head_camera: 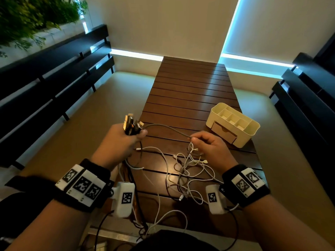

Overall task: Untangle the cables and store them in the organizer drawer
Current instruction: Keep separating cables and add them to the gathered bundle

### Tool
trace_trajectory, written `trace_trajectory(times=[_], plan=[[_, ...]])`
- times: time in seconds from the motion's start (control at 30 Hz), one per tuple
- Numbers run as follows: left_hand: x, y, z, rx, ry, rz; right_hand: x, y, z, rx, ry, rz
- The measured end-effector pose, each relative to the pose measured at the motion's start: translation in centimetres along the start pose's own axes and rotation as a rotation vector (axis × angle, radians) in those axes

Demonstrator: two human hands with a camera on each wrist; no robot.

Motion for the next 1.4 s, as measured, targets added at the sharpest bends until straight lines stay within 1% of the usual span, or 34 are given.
trace_trajectory(times=[0.03,0.1,0.2,0.27,0.33,0.4,0.5,0.57,0.63,0.7,0.77,0.83,1.0,1.03,1.1,1.17,1.27,1.33,1.4], plan=[[-0.2,-0.3,-0.1,0.01,0.012,0.062,0.1,-0.3,0.0,0.011,0.005,-0.053],[-0.7,-0.5,-0.2,-0.03,0.087,0.104,0.2,-1.1,0.3,0.077,-0.008,-0.194],[-1.6,0.4,-0.7,-0.118,0.213,0.125,-0.2,-2.0,0.6,0.135,-0.107,-0.456],[-2.3,1.3,-1.2,-0.167,0.224,0.16,-0.6,-2.1,0.5,0.136,-0.17,-0.548],[-3.2,1.7,-1.6,-0.191,0.165,0.18,-1.1,-2.4,0.3,0.174,-0.217,-0.577],[-4.1,1.8,-1.9,-0.194,0.083,0.2,-1.6,-3.2,0.2,0.223,-0.261,-0.568],[-5.3,1.6,-2.2,-0.181,-0.065,0.106,-2.1,-5.0,-0.2,0.299,-0.302,-0.467],[-5.6,1.6,-2.4,-0.177,-0.181,0.068,-1.9,-6.1,-0.5,0.335,-0.286,-0.368],[-5.6,1.6,-2.6,-0.173,-0.282,0.048,-1.4,-6.7,-0.7,0.34,-0.248,-0.288],[-5.7,1.5,-2.7,-0.158,-0.32,0.033,-1.1,-7.0,-0.7,0.351,-0.217,-0.248],[-5.7,1.5,-2.8,-0.159,-0.311,0.034,-0.9,-6.9,-0.8,0.356,-0.205,-0.208],[-5.7,1.5,-2.9,-0.154,-0.28,0.003,-0.9,-6.3,-0.9,0.324,-0.201,-0.152],[-4.0,1.3,-2.5,-0.097,-0.196,-0.184,-0.4,-2.5,-1.2,0.123,-0.141,-0.046],[-3.6,1.3,-2.5,-0.09,-0.176,-0.189,-0.3,-1.9,-1.3,0.094,-0.131,-0.034],[-3.0,1.2,-2.4,-0.08,-0.136,-0.125,-0.1,-1.5,-1.3,0.074,-0.117,-0.037],[-2.8,1.3,-2.0,-0.088,-0.094,-0.026,0.0,-2.0,-1.2,0.098,-0.121,-0.116],[-3.2,2.0,-1.6,-0.146,-0.046,0.072,-0.3,-3.5,-0.9,0.203,-0.199,-0.269],[-4.0,2.7,-1.7,-0.215,-0.083,0.15,-0.8,-4.3,-0.7,0.265,-0.241,-0.299],[-5.0,3.1,-2.2,-0.256,-0.159,0.21,-1.1,-5.2,-0.7,0.32,-0.248,-0.266]])
Point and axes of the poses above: each hand's wrist, its own z-axis towards the middle knuckle, its own x-axis out of the back of the hand, y = z × x, the point moved 2 cm from there along z, towards the middle knuckle, and after that the axes turned 2 degrees about x, right-handed, at the moved point
